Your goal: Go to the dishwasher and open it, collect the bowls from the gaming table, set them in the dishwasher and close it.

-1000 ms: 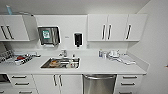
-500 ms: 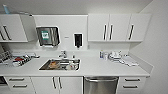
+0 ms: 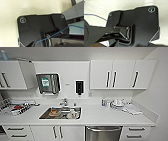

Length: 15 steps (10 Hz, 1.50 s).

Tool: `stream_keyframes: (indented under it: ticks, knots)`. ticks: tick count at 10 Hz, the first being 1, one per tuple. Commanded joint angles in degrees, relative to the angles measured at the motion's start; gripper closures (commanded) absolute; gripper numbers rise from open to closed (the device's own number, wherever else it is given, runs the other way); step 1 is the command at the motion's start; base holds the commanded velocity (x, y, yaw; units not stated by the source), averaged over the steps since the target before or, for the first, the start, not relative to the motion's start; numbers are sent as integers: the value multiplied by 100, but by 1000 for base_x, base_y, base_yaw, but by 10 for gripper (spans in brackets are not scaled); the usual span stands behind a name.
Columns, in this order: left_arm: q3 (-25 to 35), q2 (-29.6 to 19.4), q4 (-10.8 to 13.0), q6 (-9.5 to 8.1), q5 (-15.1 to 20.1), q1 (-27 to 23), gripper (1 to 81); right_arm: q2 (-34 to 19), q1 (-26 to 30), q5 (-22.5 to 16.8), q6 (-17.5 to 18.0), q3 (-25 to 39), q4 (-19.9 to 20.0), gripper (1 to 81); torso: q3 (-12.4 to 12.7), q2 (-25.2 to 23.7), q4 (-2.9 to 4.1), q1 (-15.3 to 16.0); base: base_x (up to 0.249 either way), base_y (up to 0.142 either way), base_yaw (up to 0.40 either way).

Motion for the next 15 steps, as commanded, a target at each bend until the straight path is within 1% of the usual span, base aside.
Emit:
stream_keyframes:
  ticks: [1,15]
  knots:
    - [60,-92,49,14,268,-272,10,-142,252,-261,-20,93,-14,10,0,0,0,1,104,0,0]
    - [60,-92,49,14,259,-245,10,-54,243,-253,-11,40,-5,10,0,0,0,1,115,0,0]
